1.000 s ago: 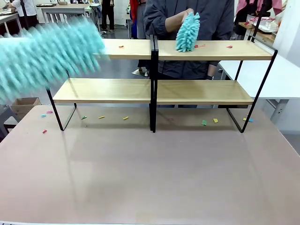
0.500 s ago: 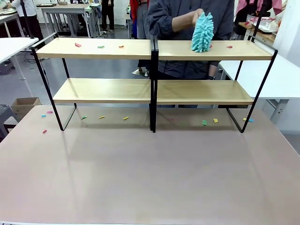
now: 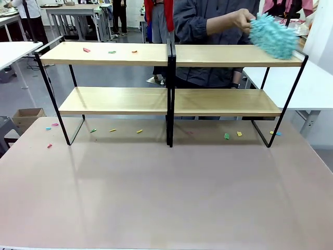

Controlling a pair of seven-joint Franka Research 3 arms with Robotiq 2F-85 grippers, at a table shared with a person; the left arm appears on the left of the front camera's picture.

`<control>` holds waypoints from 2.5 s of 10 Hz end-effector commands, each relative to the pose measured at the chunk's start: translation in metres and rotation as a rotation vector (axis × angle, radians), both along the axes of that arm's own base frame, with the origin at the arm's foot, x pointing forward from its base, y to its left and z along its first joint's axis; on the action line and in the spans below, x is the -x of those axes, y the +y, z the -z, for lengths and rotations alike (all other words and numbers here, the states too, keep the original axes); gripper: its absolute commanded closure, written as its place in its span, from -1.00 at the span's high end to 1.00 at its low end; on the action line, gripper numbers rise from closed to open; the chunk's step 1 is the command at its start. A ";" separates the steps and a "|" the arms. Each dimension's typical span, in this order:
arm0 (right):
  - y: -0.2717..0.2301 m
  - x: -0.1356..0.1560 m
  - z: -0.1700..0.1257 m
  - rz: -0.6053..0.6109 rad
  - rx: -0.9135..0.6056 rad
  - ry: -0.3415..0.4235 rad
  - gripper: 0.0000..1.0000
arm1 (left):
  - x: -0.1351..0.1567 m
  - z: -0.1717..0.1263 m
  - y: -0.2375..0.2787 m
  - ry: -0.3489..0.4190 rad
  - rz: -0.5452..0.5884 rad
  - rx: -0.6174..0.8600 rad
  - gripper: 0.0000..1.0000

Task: Clean the shelves.
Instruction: Clean a randomly selected level of the Shelf with the Duster, then clean another randomly selected level of the Shelf with the Duster.

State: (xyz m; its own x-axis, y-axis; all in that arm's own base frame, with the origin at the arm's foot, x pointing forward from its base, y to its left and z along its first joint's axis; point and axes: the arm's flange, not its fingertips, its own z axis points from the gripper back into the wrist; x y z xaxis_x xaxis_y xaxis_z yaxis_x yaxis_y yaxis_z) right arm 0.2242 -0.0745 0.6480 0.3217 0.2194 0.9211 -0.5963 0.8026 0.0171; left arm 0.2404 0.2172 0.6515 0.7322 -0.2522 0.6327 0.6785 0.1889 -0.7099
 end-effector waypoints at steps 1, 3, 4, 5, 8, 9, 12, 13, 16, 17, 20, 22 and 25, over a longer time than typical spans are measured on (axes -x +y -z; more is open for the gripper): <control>0.000 0.000 0.000 -0.010 -0.006 -0.005 1.00 | 0.001 0.005 -0.001 -0.009 0.010 0.001 -0.75; 0.000 0.000 0.000 -0.010 -0.006 -0.005 1.00 | 0.001 0.005 -0.001 -0.009 0.010 0.001 -0.75; 0.000 0.000 0.000 -0.010 -0.006 -0.005 1.00 | 0.001 0.005 -0.001 -0.009 0.010 0.001 -0.75; 0.000 0.000 0.000 -0.010 -0.006 -0.005 1.00 | 0.001 0.005 -0.001 -0.009 0.010 0.001 -0.75; 0.000 0.000 0.000 -0.010 -0.006 -0.005 1.00 | 0.003 -0.006 -0.042 0.020 0.109 -0.099 -0.75; 0.000 0.000 0.000 -0.010 -0.006 -0.005 1.00 | 0.020 0.000 -0.073 0.051 0.191 -0.184 -0.75; 0.000 0.000 0.000 -0.010 -0.006 -0.005 1.00 | 0.079 0.056 -0.138 0.269 0.429 -0.390 -0.75; 0.000 0.000 0.000 -0.010 -0.006 -0.005 1.00 | 0.082 0.076 -0.172 0.307 0.481 -0.437 -0.75; 0.000 0.000 0.000 -0.010 -0.006 -0.005 1.00 | 0.075 0.095 -0.187 0.316 0.462 -0.415 -0.75; 0.000 0.000 0.000 -0.010 -0.006 -0.005 1.00 | 0.075 0.095 -0.187 0.316 0.462 -0.415 -0.75; 0.000 0.000 0.000 -0.010 -0.006 -0.005 1.00 | 0.072 0.116 -0.243 0.374 0.439 -0.377 -0.75; 0.000 0.000 0.000 -0.010 -0.006 -0.005 1.00 | 0.046 0.138 -0.322 0.438 0.439 -0.397 -0.75; 0.000 0.000 0.000 -0.010 -0.006 -0.005 1.00 | -0.005 0.179 -0.422 0.534 0.266 -0.516 -0.75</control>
State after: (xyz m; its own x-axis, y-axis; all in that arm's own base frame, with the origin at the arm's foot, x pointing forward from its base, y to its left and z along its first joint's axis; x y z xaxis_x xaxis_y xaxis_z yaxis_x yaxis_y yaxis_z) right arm 0.2241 -0.0743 0.6482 0.3214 0.2199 0.9210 -0.5961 0.8028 0.0164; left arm 0.2279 -0.1788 0.4721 0.7368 -0.6757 0.0222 0.3825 0.3895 -0.8379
